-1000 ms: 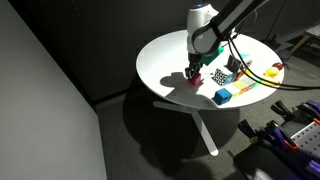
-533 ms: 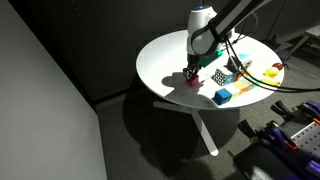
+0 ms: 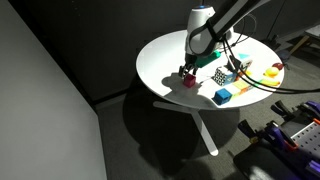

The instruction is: Move the pink block from the line of blocks to the left side of the table

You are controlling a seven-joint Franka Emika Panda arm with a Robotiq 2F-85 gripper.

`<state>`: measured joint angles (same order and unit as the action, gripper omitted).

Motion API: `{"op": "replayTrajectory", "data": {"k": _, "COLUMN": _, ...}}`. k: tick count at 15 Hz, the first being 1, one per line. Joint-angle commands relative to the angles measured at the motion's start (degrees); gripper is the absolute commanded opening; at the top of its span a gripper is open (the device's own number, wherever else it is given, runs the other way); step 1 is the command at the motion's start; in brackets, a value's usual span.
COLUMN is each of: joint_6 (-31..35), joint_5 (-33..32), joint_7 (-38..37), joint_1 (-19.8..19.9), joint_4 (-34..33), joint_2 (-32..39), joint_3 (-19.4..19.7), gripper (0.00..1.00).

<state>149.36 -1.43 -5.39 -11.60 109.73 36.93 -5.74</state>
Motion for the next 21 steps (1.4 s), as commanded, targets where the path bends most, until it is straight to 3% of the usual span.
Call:
{"op": "replayTrajectory", "data": {"k": 1, "joint_6": 0.6, "joint_5": 1.0, "joint_7": 1.9, "joint_1": 1.1, "joint_4": 1.4, "joint_2": -1.8, "joint_3": -1.3, "gripper": 1.00}}
{"op": "replayTrajectory", "data": {"k": 21, "joint_6": -5.5, "joint_5": -4.7, "joint_7": 0.5, "joint_1": -1.0, "joint_4": 8.7, "joint_2": -15.0, "joint_3": 1.0, "gripper": 1.00}}
